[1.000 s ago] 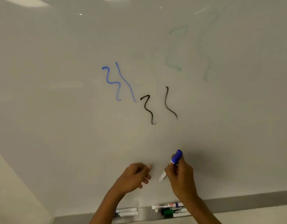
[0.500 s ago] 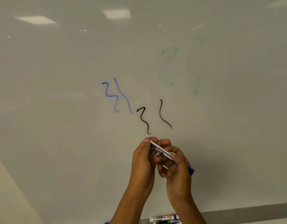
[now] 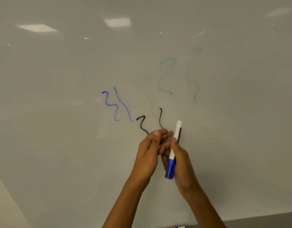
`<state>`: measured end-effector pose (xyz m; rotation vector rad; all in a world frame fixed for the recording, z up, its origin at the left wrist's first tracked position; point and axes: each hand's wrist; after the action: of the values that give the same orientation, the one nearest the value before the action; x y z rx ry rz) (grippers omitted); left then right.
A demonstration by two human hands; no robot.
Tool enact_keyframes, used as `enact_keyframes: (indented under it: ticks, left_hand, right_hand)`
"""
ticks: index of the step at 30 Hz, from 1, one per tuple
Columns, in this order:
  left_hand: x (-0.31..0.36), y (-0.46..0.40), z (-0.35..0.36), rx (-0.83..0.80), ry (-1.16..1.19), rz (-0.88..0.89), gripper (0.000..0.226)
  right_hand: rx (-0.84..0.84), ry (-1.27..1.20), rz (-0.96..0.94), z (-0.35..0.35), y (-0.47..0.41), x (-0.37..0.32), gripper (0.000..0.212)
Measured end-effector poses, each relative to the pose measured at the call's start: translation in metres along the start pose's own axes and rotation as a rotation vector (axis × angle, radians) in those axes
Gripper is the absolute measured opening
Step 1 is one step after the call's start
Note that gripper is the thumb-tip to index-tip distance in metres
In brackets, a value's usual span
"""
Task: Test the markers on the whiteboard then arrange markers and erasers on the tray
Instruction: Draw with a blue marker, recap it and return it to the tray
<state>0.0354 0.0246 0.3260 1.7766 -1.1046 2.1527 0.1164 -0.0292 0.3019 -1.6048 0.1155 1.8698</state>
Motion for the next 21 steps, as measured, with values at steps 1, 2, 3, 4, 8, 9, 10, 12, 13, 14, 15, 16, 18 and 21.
enact_keyframes:
  ticks: [1,2,3,4,8,9,10,12,13,14,15,16,18,21]
  left_hand:
    - [-0.002,0.001,0.002,0.019,0.008,0.006,0.046]
    - [-0.005,0.002,0.004,0.039,0.022,0.015,0.045]
    - [-0.007,0.004,0.006,0.057,0.045,0.023,0.044]
    - [-0.008,0.007,0.008,0.066,0.091,0.026,0.045]
    - [-0.005,0.013,0.016,0.082,0.394,-0.027,0.053]
    - [-0.002,0.014,0.018,0.083,0.454,-0.044,0.055]
    - [0.001,0.014,0.020,0.080,0.495,-0.056,0.056]
    - [0.004,0.013,0.024,0.106,0.474,-0.059,0.047]
    - [0.005,0.013,0.025,0.130,0.446,-0.069,0.044]
    - [0.007,0.013,0.028,0.164,0.428,-0.079,0.043]
    - [0.008,0.013,0.031,0.188,0.440,-0.106,0.042]
    - [0.011,0.013,0.033,0.202,0.488,-0.157,0.041]
    - [0.017,0.011,0.034,0.209,0.593,-0.218,0.040]
    - [0.022,0.013,0.037,0.216,0.615,-0.257,0.039]
  right_hand:
    - [0.056,0.002,-0.032,0.003,-0.002,-0.004,0.043]
    - [0.094,-0.011,-0.062,0.005,-0.004,-0.008,0.042]
    - [0.121,-0.035,-0.084,0.007,-0.004,-0.013,0.039]
    - [0.144,-0.058,-0.104,0.008,-0.004,-0.015,0.037]
    - [0.213,-0.055,-0.242,0.011,-0.001,-0.015,0.032]
    - [0.209,-0.076,-0.263,0.011,0.001,-0.012,0.028]
    - [0.196,-0.114,-0.272,0.011,0.002,-0.010,0.023]
    - [0.194,-0.145,-0.290,0.011,0.007,-0.005,0.016]
    - [0.207,-0.129,-0.315,0.011,0.009,-0.002,0.015]
    - [0.229,-0.103,-0.346,0.011,0.010,0.000,0.014]
    - [0.252,-0.070,-0.383,0.012,0.012,0.002,0.011]
    - [0.266,-0.027,-0.429,0.012,0.014,0.004,0.009]
    - [0.276,0.082,-0.553,0.013,0.018,0.008,0.010]
    - [0.282,0.243,-0.704,0.009,0.015,0.006,0.018]
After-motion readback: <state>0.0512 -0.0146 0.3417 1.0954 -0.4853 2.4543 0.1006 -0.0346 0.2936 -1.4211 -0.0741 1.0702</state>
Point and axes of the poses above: each hand's wrist, its own y-axis away from the middle knuckle, its own z-axis out of the palm, x = y × z, and after that the axes turned 1 degree about y, right-handed
